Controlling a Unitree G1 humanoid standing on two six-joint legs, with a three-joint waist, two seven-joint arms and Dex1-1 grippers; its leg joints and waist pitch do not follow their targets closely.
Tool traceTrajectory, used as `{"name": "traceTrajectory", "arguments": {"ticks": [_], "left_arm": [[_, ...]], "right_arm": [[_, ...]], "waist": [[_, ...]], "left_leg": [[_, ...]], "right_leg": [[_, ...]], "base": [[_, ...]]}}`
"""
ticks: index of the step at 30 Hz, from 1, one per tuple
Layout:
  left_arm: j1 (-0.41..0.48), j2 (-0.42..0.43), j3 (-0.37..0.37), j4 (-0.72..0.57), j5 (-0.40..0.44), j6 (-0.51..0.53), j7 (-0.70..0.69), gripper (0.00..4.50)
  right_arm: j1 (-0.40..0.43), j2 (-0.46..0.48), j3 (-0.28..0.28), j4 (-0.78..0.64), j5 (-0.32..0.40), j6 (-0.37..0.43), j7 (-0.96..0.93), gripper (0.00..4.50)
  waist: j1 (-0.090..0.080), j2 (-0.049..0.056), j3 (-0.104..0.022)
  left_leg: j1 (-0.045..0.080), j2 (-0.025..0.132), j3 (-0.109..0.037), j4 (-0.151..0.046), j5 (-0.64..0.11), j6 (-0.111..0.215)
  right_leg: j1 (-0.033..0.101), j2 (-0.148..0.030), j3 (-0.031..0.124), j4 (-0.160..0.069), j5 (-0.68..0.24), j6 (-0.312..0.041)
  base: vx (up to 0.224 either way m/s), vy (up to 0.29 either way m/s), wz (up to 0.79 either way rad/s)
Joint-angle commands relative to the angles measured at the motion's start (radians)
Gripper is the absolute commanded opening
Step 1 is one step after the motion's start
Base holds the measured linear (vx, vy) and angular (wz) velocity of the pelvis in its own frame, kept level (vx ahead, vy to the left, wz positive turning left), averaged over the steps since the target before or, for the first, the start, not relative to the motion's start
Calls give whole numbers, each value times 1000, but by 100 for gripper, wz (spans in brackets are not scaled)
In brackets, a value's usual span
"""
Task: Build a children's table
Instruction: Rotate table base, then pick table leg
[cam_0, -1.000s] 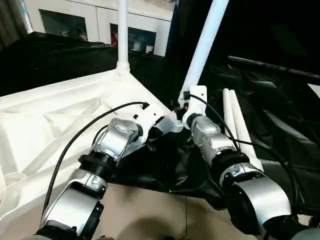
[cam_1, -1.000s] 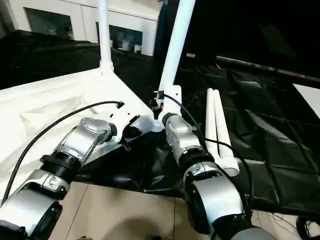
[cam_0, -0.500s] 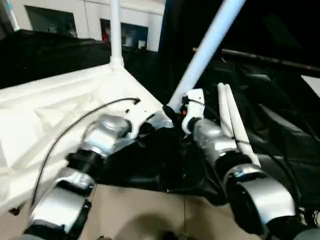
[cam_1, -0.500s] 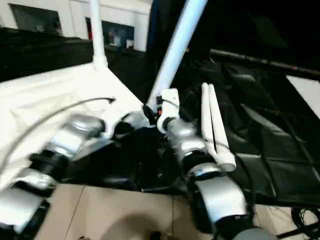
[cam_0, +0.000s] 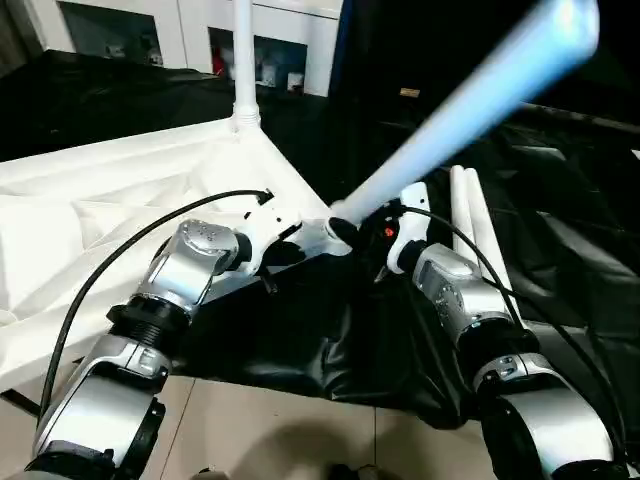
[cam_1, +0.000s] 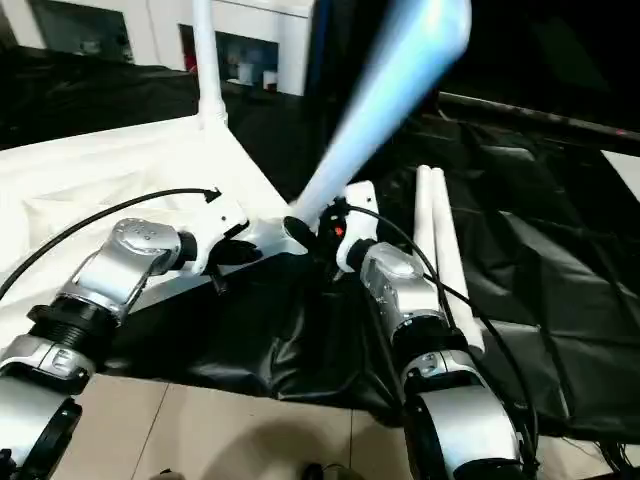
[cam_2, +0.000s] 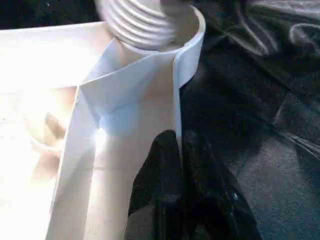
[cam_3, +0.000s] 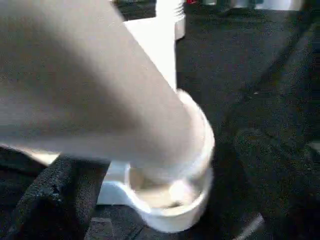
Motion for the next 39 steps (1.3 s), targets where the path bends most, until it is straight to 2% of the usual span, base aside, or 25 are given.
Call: {"name": "traceTrajectory", "arguments": {"ticks": [1, 5, 7, 9, 10, 13, 15, 16, 18, 19, 20, 22, 24, 27, 28, 31, 34, 35, 39], "left_arm": [[20, -5, -35, -20, 6, -4, -38, 0], [23, 2, -42, -26, 6, -10, -47, 0], [25, 9, -48, -31, 11, -13, -50, 0], [30, 14, -55, -45, 14, 4, -58, 0], [39, 17, -59, -63, 11, 35, -68, 0], [50, 17, -62, -73, 13, 57, -68, 0], [53, 19, -65, -69, 18, 59, -61, 0], [55, 20, -67, -65, 24, 63, -57, 0], [57, 24, -71, -66, 29, 95, -51, 0], [57, 24, -71, -67, 29, 95, -51, 0], [58, 27, -73, -69, 31, 99, -49, 0], [58, 28, -73, -70, 31, 101, -48, 0], [57, 27, -73, -69, 32, 105, -44, 0], [58, 23, -72, -71, 33, 111, -39, 0], [59, 22, -73, -72, 33, 112, -39, 0], [63, 23, -76, -79, 32, 120, -36, 0], [69, 26, -79, -83, 32, 122, -37, 0], [72, 29, -80, -86, 32, 124, -39, 0], [76, 37, -82, -87, 33, 124, -41, 0]], "right_arm": [[-3, -2, -19, -28, 14, 4, -3, 396], [2, 7, -24, -59, 29, 12, 3, 371], [7, 8, -33, -76, 33, 22, -5, 350], [6, 10, -44, -69, 38, 33, -18, 347], [2, 12, -53, -55, 39, 57, -44, 321], [-2, 11, -56, -30, 27, 91, -97, 307], [-4, 10, -59, -16, 21, 105, -128, 277], [-6, 11, -75, -3, 27, 118, -163, 277], [-24, -1, -143, 48, 54, 153, -283, 262], [-24, -2, -144, 49, 54, 153, -285, 250], [-28, -11, -159, 60, 53, 155, -310, 239], [-29, -13, -167, 60, 57, 160, -319, 229], [-30, -19, -170, 53, 59, 166, -321, 207], [-25, -22, -166, 37, 58, 170, -317, 183], [-24, -22, -166, 34, 58, 169, -312, 163], [-24, -14, -165, 9, 59, 187, -296, 155], [-19, -9, -152, -43, 61, 213, -267, 120], [-17, -9, -151, -70, 72, 227, -252, 164], [-9, -27, -140, -178, 107, 314, -197, 167]], "waist": [[6, 26, -78], [6, 25, -79], [7, 24, -81], [9, 22, -82], [9, 23, -82], [10, 25, -82], [11, 29, -81], [10, 29, -81], [12, 30, -82], [13, 29, -82], [14, 33, -82], [15, 30, -83], [14, 34, -84], [15, 33, -83], [15, 33, -84], [15, 33, -85], [15, 34, -85], [16, 36, -85], [16, 35, -85]], "left_leg": [[-12, -9, 25, -61, -129, 28], [-14, -9, 24, -60, -116, 27], [-13, -9, 24, -59, -91, 30], [-13, -8, 25, -58, -70, 31], [-14, -9, 25, -58, -63, 30], [-12, -10, 26, -58, -55, 25], [-10, -13, 28, -58, -81, 17], [-11, -13, 27, -58, -87, 14], [-10, -14, 27, -59, -100, -2], [-11, -15, 26, -58, -101, -6], [-10, -15, 26, -58, -100, -8], [-13, -16, 27, -56, -97, -4], [-14, -17, 27, -55, -99, 1], [-14, -17, 27, -55, -111, 4], [-14, -17, 27, -55, -112, 4], [-14, -17, 26, -54, -108, 4], [-13, -15, 26, -54, -99, 8], [-13, -15, 26, -54, -96, 10], [-12, -15, 25, -55, -90, 16]], "right_leg": [[93, -45, 56, -63, -223, -172], [93, -43, 56, -59, -203, -168], [93, -42, 56, -54, -165, -175], [95, -42, 56, -48, -129, -187], [96, -42, 57, -46, -117, -192], [96, -41, 57, -45, -107, -197], [93, -40, 57, -52, -140, -186], [95, -41, 57, -51, -149, -183], [94, -39, 56, -53, -175, -164], [94, -39, 56, -51, -171, -159], [94, -38, 56, -51, -169, -157], [96, -37, 55, -50, -154, -155], [97, -36, 54, -51, -153, -154], [95, -35, 53, -55, -181, -150], [96, -36, 53, -55, -188, -147], [96, -35, 52, -52, -175, -150], [96, -34, 52, -50, -153, -157], [96, -33, 52, -50, -145, -161], [98, -33, 53, -49, -127, -164]], "base": [[0, 0, 0], [0, 0, 0], [0, 0, 0], [0, 0, 0], [0, 0, 0], [0, 0, 0], [0, 0, 0], [0, 0, 0], [0, 0, 0], [0, 0, 0], [0, 0, 0], [0, 0, 0], [0, 0, 0], [0, 0, 0], [0, 0, 0], [0, 0, 0], [0, 0, 0], [0, 0, 0], [0, 0, 0]]}}
